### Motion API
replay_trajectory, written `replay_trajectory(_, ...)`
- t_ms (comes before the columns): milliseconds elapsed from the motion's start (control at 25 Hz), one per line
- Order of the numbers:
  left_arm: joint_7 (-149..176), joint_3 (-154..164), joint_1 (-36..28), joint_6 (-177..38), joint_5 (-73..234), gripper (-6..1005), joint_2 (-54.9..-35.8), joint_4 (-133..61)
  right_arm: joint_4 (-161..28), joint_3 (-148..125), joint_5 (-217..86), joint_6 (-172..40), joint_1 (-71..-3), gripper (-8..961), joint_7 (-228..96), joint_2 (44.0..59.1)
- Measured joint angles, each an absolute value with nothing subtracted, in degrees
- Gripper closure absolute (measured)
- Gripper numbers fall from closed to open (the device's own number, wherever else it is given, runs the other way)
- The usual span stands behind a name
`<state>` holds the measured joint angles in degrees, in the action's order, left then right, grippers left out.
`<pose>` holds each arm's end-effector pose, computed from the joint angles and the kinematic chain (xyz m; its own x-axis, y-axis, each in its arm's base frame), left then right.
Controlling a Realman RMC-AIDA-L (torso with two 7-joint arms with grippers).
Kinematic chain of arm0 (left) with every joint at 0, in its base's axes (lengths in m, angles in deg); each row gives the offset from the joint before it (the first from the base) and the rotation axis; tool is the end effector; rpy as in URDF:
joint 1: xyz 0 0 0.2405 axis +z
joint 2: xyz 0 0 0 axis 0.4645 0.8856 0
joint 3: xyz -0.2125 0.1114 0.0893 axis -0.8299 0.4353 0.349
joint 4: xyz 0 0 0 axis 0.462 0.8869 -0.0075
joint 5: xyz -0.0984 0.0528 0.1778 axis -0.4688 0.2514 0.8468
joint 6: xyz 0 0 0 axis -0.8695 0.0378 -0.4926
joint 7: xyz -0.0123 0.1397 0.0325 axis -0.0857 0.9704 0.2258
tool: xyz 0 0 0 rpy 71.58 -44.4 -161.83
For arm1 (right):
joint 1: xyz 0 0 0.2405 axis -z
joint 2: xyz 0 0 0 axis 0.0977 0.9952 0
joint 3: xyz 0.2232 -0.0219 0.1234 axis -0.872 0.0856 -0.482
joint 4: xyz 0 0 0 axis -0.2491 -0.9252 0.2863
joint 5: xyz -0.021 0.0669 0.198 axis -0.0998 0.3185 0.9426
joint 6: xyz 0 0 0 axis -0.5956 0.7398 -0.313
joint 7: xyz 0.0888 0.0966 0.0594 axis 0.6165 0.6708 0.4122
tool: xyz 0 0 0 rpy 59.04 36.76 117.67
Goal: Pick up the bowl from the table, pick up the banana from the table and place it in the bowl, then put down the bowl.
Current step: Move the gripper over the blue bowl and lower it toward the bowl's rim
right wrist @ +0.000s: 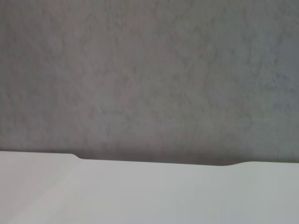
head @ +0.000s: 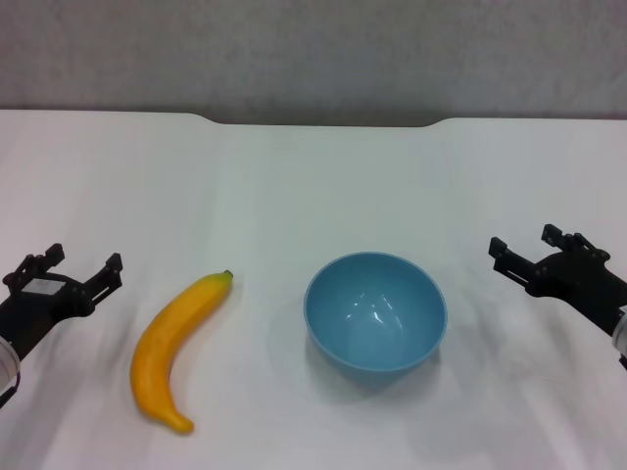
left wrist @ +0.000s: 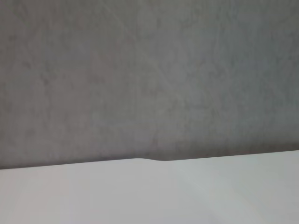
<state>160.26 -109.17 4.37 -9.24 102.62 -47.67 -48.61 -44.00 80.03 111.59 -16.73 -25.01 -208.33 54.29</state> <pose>-0.3631 0.3338 -0.0128 0.6956 0.2471 0.6746 0.7178 -0.2787 -0.6380 0.3325 0.3438 -0.0322 0.6739 -0.3098 -0.6708 -0.7357 -0.3653 -0.5704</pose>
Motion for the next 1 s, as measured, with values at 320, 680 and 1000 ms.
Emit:
replay_trajectory(320, 160.0, -108.9, 3.9, -10.9, 102.6, 119, -47.75, -48.6, -44.2, 80.1, 111.6, -16.5, -25.0, 71, -207.4, 54.39)
replay_trajectory(680, 158.8, -108.9, 3.8, -10.2, 102.8, 120, -47.75, -48.6, -44.2, 80.4, 111.5, -16.5, -25.1, 79, -206.7, 54.28)
replay_trajectory(1000, 148.4, -101.7, 7.2, -10.9, 104.0, 121, -47.15, -57.6, -37.8, 80.3, 104.6, -17.9, -24.3, 86, -199.5, 53.6)
